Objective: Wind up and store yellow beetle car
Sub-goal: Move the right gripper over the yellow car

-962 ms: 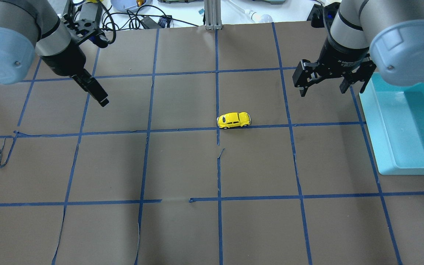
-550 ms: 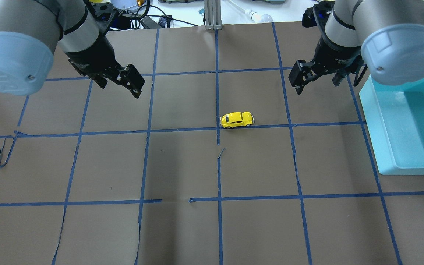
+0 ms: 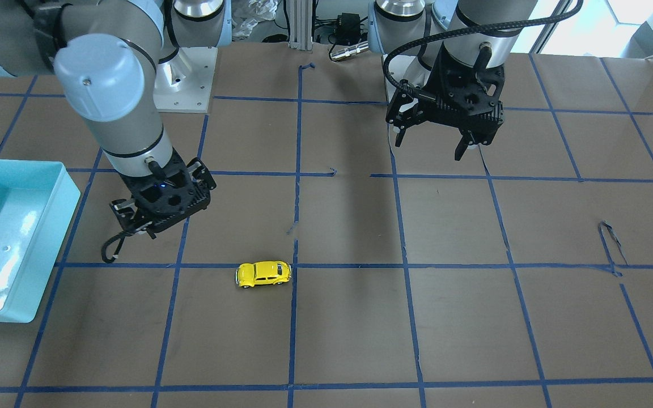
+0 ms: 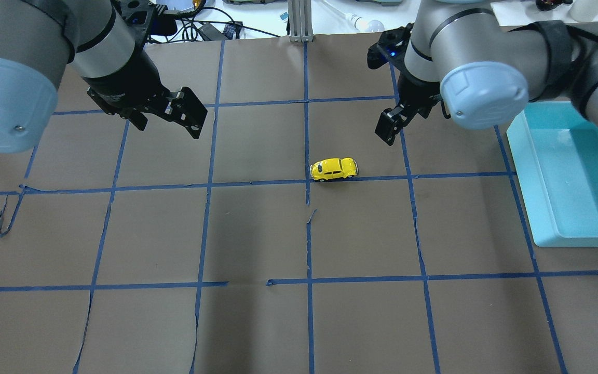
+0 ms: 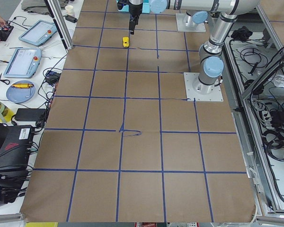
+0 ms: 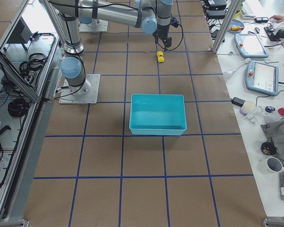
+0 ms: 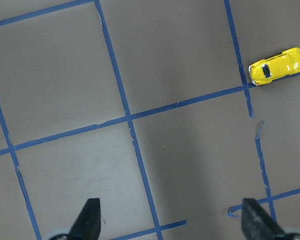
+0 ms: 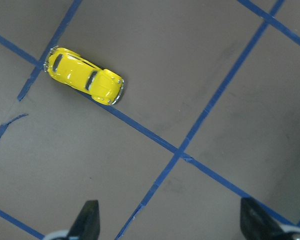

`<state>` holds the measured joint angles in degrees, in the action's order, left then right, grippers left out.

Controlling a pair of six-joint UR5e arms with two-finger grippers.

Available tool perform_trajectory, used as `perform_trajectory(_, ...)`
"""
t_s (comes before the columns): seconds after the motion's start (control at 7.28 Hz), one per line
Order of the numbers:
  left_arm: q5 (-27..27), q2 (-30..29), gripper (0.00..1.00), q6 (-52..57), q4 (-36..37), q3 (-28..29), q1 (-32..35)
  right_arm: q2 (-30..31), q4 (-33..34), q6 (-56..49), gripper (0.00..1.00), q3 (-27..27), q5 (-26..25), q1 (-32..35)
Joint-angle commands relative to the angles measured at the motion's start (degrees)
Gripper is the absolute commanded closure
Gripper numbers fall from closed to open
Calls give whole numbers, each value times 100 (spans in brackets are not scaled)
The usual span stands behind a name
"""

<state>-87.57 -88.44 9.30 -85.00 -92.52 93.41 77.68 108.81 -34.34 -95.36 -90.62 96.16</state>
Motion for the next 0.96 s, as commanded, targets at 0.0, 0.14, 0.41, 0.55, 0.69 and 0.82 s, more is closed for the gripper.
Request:
perform_trajectory(0.0, -14, 46, 0, -69, -147, 23, -16, -244, 793, -929, 0, -524, 26, 315)
perform_trajectory(0.14, -58, 54, 0, -60, -183, 49, -60, -436, 1356, -1526, 0, -823, 35, 324)
perform_trajectory(0.41, -102, 212, 0, -51, -410, 49, -113, -814, 2054, -2119, 0, -958, 385, 552)
perform_trajectory(0.55, -102, 230, 0, -51, -420, 41, -174, -937, 2343, -2564, 0, -949, 387, 640)
perform_trajectory(0.69, -94, 239, 0, -16, -412, 23, -244, -1060, 2537, -3117, 0, -940, 387, 711)
perform_trajectory(0.82, -59, 230, 0, 28, -403, 6, -279, -1166, 2661, -3305, 0, -940, 387, 720)
